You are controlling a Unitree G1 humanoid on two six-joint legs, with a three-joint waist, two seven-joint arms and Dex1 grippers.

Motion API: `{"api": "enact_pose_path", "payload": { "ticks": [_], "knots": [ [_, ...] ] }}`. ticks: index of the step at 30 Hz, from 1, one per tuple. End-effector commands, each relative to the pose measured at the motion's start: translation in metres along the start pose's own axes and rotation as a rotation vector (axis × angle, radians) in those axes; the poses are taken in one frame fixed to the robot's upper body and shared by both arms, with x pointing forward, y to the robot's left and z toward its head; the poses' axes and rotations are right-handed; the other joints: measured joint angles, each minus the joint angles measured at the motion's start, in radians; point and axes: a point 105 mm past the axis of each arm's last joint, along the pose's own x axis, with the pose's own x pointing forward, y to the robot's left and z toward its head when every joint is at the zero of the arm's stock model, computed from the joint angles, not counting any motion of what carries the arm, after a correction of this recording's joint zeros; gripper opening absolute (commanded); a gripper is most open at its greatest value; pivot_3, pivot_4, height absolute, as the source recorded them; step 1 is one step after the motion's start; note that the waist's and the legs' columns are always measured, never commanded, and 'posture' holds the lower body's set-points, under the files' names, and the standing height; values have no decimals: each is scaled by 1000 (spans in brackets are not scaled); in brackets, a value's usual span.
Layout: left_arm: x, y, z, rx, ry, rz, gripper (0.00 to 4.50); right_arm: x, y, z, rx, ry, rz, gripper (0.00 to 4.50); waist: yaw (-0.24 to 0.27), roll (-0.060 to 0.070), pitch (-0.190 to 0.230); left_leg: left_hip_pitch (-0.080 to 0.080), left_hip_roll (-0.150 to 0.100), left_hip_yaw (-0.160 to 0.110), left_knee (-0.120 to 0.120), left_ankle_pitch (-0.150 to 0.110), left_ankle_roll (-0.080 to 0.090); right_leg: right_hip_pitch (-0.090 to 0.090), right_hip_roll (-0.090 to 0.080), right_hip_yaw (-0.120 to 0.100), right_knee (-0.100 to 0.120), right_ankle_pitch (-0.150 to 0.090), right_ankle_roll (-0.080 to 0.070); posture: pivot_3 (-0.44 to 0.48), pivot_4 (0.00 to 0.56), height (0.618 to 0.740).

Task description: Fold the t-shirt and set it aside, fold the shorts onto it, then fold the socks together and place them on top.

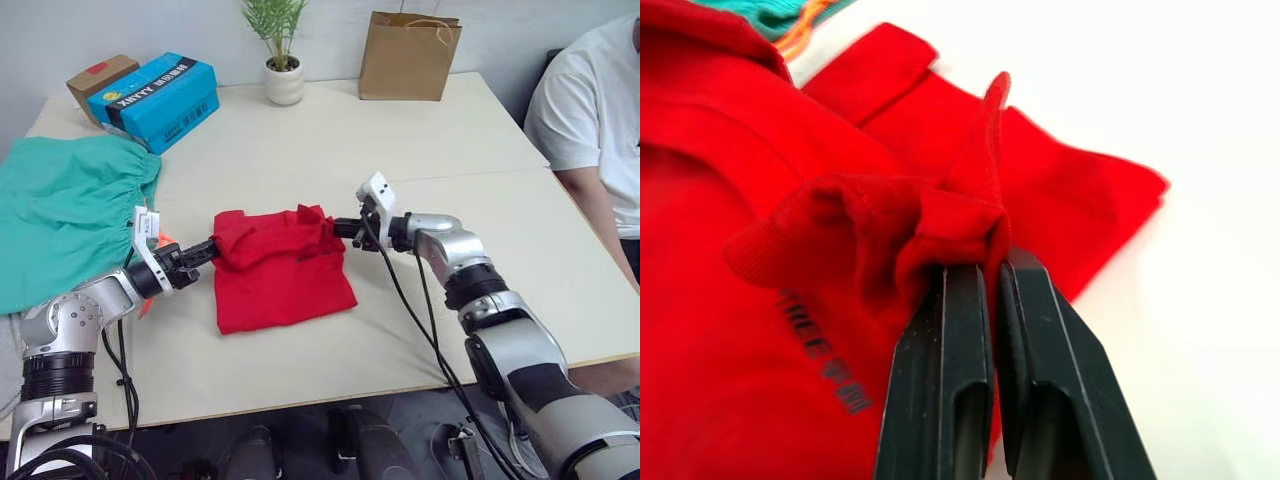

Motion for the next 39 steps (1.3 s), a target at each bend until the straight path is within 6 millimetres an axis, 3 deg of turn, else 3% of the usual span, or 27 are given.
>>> {"api": "enact_pose_path", "payload": {
  "ticks": [1, 5, 9, 16, 20, 23, 27, 30, 32, 35, 37, 39],
  "knots": [
    [-5, 12, 10, 6, -47, 66, 14, 3, -6, 19, -54, -62, -38, 0, -6, 0, 0, 1, 0, 0, 0, 1, 0, 0, 0, 0, 1, 0, 0, 0, 150, 740],
    [-5, 16, 16, -15, -104, 82, 14, 10, -3, 21, -84, -60, -25, 0, -14, 0, 0, 3, -1, 0, 0, 3, -2, 0, 0, 1, 6, 0, 0, 0, 150, 740],
    [-4, 15, 24, -30, -196, 71, 14, 18, 3, 35, -89, -127, -7, 0, -16, 0, 0, 3, -1, 0, -1, 4, -3, 0, 0, 1, 7, 0, 0, 0, 150, 740],
    [4, 34, 20, -76, -226, 180, 14, 29, -8, 30, -35, -90, -152, 0, -15, 0, 0, 3, -1, 0, 0, 4, -3, 0, -1, 1, 7, 0, 0, 0, 150, 740],
    [7, 39, 19, -55, -209, 241, 0, 33, -9, 28, -22, -81, -179, 1082, -16, 0, 0, 3, -1, 0, -1, 4, -3, 0, -1, 1, 7, 0, 0, 0, 150, 740],
    [4, 44, 26, -18, -236, 280, 687, 29, -19, 34, -40, -120, -263, 2140, -17, 0, 0, 3, -1, 0, -1, 4, -3, 0, -1, 1, 7, 0, 0, 0, 150, 740],
    [-2, 48, 34, 87, -246, 341, 1923, 11, -41, 48, -62, -211, -425, 3535, -16, 0, 0, 3, -1, 0, -1, 4, -3, 0, -1, 1, 7, 0, 0, 0, 150, 740],
    [-10, 52, 44, 274, -271, 430, 2908, -1, -46, 53, -76, -271, -432, 4500, -16, 0, 0, 3, -1, 0, -1, 4, -3, 0, -1, 1, 7, 0, 0, 0, 150, 740],
    [-13, 47, 51, 363, -304, 433, 3452, -8, -41, 57, -111, -318, -371, 4500, -16, 0, 0, 3, -1, 1, -2, 4, -3, 0, -1, 1, 6, 0, 0, 0, 150, 740],
    [-21, 23, 58, 557, -327, 342, 3452, -19, -19, 59, -274, -356, -180, 4500, -16, 0, 0, 3, -1, 1, -3, 4, -3, 0, 0, 1, 6, 0, 0, 0, 150, 740],
    [-23, -15, 39, 782, -213, 124, 3784, -34, 17, 43, -462, -297, 88, 4500, -16, 0, 0, 3, 0, 1, -3, 3, -4, 0, 0, 1, 5, 0, 0, 0, 150, 740],
    [-28, -36, 7, 876, -49, -38, 4287, -45, 44, 22, -528, -218, 265, 4500, -13, 0, 0, 3, 0, 1, -7, 3, -5, 0, 1, 1, 6, 0, 0, 0, 150, 740]
  ]
}}
